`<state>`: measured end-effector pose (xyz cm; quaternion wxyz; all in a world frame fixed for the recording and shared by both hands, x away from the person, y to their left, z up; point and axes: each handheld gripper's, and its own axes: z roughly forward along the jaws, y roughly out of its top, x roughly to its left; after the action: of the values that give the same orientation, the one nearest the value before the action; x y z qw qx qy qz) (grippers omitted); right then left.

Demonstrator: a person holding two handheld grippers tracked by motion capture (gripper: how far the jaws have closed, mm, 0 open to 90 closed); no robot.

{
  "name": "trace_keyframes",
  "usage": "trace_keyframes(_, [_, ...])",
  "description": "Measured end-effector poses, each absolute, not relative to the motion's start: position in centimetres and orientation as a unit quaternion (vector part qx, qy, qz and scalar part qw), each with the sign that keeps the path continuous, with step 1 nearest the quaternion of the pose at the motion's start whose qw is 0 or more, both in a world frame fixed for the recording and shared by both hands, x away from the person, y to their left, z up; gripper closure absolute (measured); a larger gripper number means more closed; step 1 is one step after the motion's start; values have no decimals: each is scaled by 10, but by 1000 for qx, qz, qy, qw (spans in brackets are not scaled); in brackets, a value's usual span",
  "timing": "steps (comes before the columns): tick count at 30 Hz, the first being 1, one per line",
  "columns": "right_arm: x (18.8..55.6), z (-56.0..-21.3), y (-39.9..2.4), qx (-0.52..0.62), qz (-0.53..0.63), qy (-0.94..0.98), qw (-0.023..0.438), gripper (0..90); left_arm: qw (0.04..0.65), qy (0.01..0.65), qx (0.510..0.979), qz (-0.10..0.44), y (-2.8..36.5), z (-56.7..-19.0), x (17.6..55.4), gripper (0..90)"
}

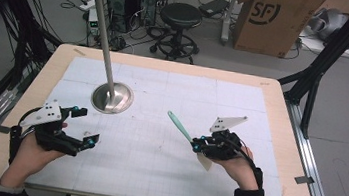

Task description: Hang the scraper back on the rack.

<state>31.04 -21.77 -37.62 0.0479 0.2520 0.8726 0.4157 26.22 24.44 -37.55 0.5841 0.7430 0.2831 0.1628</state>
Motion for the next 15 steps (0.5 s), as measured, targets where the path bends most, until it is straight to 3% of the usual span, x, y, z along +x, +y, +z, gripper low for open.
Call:
trace_keyframes(10, [305, -358, -197, 249, 487, 832, 94, 803, 585, 284, 742, 164, 244, -374, 261, 19])
trace_keyframes(15, [313, -353, -187, 263, 542, 793, 93, 803, 586, 285, 740, 163, 245, -374, 261, 19])
